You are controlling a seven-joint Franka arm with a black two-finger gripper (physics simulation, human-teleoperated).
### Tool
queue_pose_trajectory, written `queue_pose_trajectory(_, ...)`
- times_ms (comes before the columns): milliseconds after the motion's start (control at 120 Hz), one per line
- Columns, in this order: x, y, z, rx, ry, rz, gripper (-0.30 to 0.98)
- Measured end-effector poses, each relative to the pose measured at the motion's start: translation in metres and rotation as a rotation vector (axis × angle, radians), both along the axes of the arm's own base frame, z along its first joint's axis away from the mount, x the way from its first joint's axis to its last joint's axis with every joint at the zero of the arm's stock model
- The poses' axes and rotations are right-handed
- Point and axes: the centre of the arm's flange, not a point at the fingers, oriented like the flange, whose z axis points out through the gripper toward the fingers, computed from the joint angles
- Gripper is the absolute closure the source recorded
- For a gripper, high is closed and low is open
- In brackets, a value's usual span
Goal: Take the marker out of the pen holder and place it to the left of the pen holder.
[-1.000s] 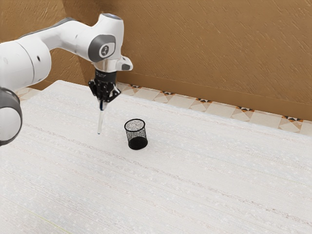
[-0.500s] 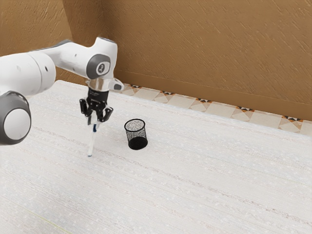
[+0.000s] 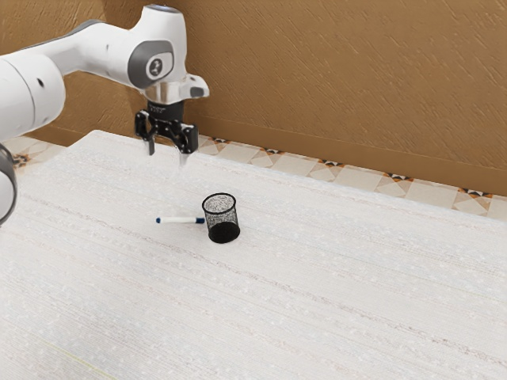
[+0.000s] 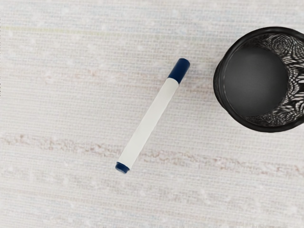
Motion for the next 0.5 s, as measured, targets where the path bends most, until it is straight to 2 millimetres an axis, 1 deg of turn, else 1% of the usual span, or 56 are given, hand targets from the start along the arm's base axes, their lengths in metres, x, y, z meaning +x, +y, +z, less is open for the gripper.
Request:
queue_pose_trajectory(67, -0.008, -0.017, 0.026, -0.007, -0.037, -0.024, 0.03)
queue_pose_trajectory(142, -0.019, -0.026, 0.042, -0.022, -0.055, -0.032, 0.02)
queue_pose_trajectory(200, -0.025, -0.031, 0.046, -0.033, -0.063, -0.034, 0.02)
queue_pose_trajectory(275, -0.028, -0.033, 0.049, -0.042, -0.072, -0.035, 0.01)
queue_pose_trajectory(500, -0.028, -0.035, 0.052, -0.053, -0.089, -0.033, 0.00)
